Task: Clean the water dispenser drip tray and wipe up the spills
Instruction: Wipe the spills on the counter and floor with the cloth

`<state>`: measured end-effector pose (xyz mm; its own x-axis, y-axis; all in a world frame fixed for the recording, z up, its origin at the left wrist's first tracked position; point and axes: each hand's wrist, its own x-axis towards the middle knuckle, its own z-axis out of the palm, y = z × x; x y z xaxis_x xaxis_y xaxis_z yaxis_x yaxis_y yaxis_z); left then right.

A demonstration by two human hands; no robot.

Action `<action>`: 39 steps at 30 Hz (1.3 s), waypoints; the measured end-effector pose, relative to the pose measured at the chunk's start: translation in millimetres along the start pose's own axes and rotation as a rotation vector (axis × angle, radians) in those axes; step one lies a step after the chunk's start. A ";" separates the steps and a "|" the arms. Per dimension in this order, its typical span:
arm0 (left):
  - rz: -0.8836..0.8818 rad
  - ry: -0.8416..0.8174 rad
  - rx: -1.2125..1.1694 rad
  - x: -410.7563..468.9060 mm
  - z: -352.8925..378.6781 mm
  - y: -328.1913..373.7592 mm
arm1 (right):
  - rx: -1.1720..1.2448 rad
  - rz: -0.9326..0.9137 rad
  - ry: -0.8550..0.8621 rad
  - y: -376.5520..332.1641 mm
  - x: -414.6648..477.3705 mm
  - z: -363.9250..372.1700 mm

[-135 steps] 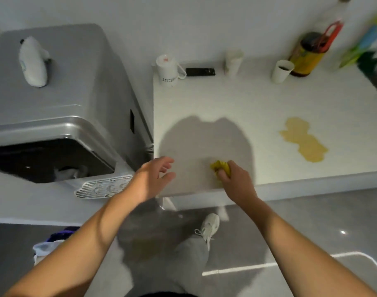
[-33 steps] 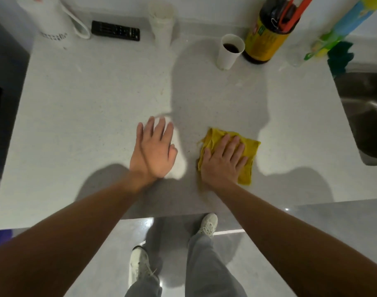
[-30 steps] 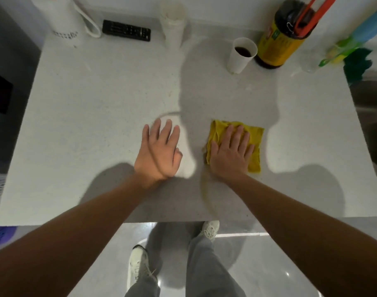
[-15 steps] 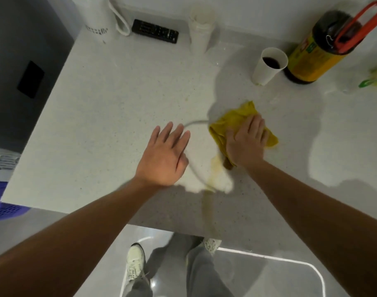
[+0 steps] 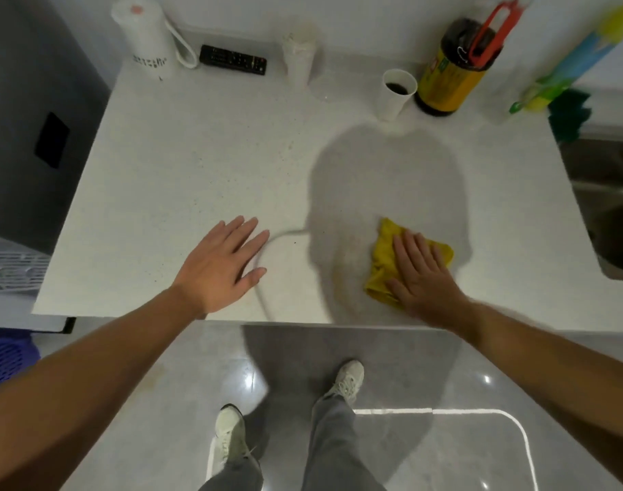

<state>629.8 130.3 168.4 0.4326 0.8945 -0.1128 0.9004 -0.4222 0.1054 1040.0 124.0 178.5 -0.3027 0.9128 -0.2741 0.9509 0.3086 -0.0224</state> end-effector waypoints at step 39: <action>0.005 -0.033 -0.043 -11.0 6.5 -12.3 | 0.124 0.214 -0.045 -89.4 -37.8 13.1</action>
<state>614.3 124.7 161.9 0.4393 0.8866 -0.1447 0.8956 -0.4195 0.1481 967.3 58.4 178.3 -0.0929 0.9401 -0.3278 0.9945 0.0718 -0.0761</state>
